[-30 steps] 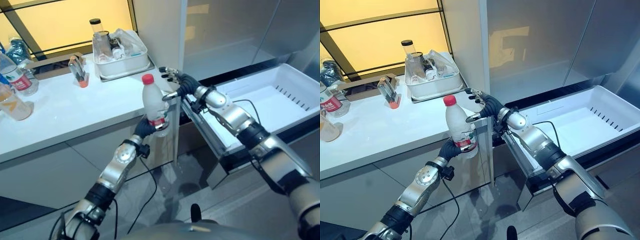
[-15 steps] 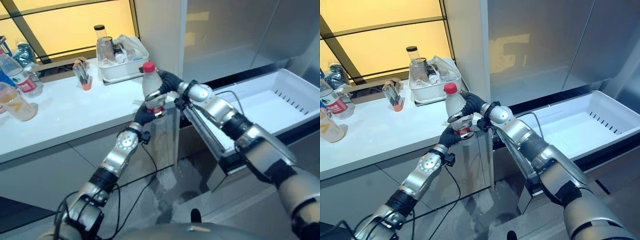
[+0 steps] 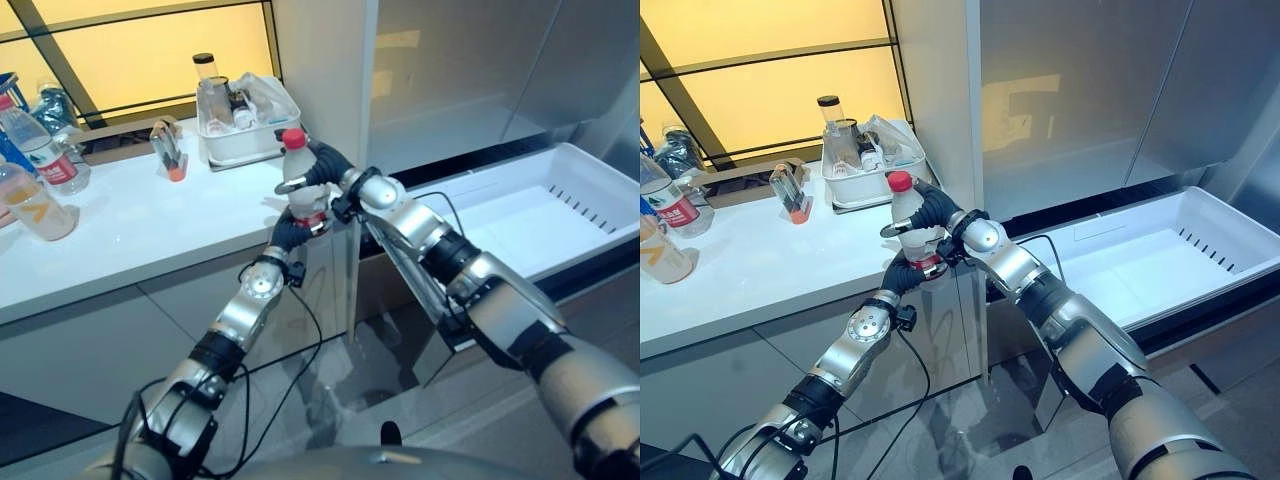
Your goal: Take the drinks into the refrigerator
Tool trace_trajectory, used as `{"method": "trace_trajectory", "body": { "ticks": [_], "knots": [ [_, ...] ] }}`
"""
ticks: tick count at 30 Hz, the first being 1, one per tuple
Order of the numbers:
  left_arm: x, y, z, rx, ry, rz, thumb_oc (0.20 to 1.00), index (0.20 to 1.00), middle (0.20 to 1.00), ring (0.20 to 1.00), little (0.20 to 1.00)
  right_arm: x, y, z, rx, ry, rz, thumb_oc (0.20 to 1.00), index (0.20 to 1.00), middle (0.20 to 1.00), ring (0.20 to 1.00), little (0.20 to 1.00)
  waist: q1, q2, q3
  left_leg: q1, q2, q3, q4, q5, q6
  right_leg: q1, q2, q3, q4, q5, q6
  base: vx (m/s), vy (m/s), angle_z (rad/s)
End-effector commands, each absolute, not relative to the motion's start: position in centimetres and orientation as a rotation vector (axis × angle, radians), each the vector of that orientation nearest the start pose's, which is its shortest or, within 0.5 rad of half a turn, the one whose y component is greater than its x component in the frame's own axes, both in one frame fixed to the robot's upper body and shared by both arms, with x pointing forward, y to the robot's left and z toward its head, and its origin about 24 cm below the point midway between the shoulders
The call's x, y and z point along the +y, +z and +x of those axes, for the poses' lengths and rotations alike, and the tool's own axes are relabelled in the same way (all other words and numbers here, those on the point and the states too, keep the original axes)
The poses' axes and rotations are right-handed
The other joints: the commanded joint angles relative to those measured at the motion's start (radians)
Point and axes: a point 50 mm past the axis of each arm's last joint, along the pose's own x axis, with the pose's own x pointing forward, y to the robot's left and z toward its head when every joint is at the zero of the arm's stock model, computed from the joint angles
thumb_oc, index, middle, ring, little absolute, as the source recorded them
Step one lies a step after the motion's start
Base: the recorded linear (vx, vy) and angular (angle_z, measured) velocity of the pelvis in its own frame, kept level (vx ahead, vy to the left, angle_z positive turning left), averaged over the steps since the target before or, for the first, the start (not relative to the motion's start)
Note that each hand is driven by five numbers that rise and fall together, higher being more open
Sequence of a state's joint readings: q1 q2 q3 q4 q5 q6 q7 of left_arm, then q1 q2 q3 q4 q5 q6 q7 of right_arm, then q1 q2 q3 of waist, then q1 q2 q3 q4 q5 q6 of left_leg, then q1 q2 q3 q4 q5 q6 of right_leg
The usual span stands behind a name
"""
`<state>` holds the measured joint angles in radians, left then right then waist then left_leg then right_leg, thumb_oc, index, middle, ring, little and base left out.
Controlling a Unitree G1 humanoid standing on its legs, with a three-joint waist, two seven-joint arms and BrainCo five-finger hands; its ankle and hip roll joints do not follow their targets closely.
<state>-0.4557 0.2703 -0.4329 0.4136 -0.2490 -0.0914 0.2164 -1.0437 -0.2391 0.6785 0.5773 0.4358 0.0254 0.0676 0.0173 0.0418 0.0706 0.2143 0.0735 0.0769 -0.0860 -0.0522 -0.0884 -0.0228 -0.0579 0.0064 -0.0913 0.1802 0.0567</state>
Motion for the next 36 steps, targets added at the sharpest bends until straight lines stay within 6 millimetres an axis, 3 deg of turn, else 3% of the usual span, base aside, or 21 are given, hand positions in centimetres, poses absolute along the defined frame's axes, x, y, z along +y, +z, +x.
{"method": "trace_trajectory", "body": {
  "ticks": [1,4,5,6,7,27,32,36],
  "knots": [
    [4.5,17.3,34.2,-0.502,-0.370,0.235,0.200,0.200,0.200,0.200,0.200,4.4,20.9,34.7,-0.343,0.837,-0.273,0.200,0.200,0.200,0.200,0.200,0.031,-0.032,-0.027,-0.070,-0.062,-0.022,0.012,0.001,0.067,0.101,-0.013,-0.030,0.077,-0.146,0.037,0.00,0.000,0.00],
    [4.6,17.4,34.1,-0.509,-0.368,0.221,0.200,0.200,0.200,0.200,0.200,4.1,21.1,34.7,-0.361,0.819,-0.271,0.200,0.200,0.200,0.200,0.200,0.031,-0.032,-0.028,-0.069,-0.062,-0.020,0.013,0.000,0.068,0.102,-0.013,-0.031,0.077,-0.147,0.039,0.00,0.000,0.00],
    [4.6,17.3,34.2,-0.502,-0.365,0.213,0.319,0.319,0.319,0.319,0.319,3.9,21.1,34.7,-0.367,0.807,-0.268,0.200,0.200,0.200,0.200,0.200,0.032,-0.033,-0.028,-0.069,-0.063,-0.021,0.013,0.000,0.069,0.103,-0.013,-0.031,0.078,-0.147,0.039,0.00,0.000,0.00],
    [4.6,17.3,34.2,-0.502,-0.365,0.213,0.385,0.385,0.385,0.385,0.385,3.9,21.1,34.7,-0.367,0.807,-0.268,0.200,0.200,0.200,0.200,0.200,0.032,-0.033,-0.028,-0.069,-0.063,-0.021,0.013,0.000,0.069,0.103,-0.013,-0.031,0.078,-0.147,0.039,0.00,0.000,0.00],
    [4.5,17.0,34.2,-0.487,-0.364,0.201,1.000,1.000,1.000,1.000,1.000,3.5,21.2,34.9,-0.375,0.789,-0.257,0.200,0.200,0.200,0.200,0.200,0.033,-0.033,-0.027,-0.069,-0.063,-0.022,0.013,0.000,0.070,0.104,-0.014,-0.031,0.078,-0.146,0.039,0.00,0.000,0.00],
    [4.7,16.6,34.4,-0.464,-0.341,0.175,1.000,1.000,1.000,1.000,1.000,1.4,21.7,35.5,-0.407,0.690,-0.206,0.200,0.200,0.200,0.200,0.200,0.033,-0.033,-0.032,-0.063,-0.063,-0.017,0.014,0.001,0.071,0.108,-0.013,-0.028,0.078,-0.148,0.039,0.00,0.000,0.00],
    [4.5,15.2,34.2,-0.385,-0.370,0.085,1.000,1.000,1.000,1.000,1.000,0.7,22.6,35.4,-0.435,0.679,-0.184,0.200,0.200,0.200,0.200,0.200,0.034,-0.033,-0.035,-0.062,-0.062,-0.019,0.014,0.002,0.071,0.110,-0.012,-0.028,0.077,-0.147,0.038,0.00,0.000,0.00],
    [4.9,12.2,33.3,-0.267,-0.387,0.008,1.000,1.000,1.000,1.000,1.000,-1.3,24.6,35.7,-0.498,0.630,-0.162,0.200,0.200,0.200,0.200,0.200,0.035,-0.035,-0.034,-0.064,-0.062,-0.017,0.014,0.002,0.071,0.108,-0.010,-0.025,0.073,-0.143,0.037,0.00,0.000,0.00]
  ]
}}
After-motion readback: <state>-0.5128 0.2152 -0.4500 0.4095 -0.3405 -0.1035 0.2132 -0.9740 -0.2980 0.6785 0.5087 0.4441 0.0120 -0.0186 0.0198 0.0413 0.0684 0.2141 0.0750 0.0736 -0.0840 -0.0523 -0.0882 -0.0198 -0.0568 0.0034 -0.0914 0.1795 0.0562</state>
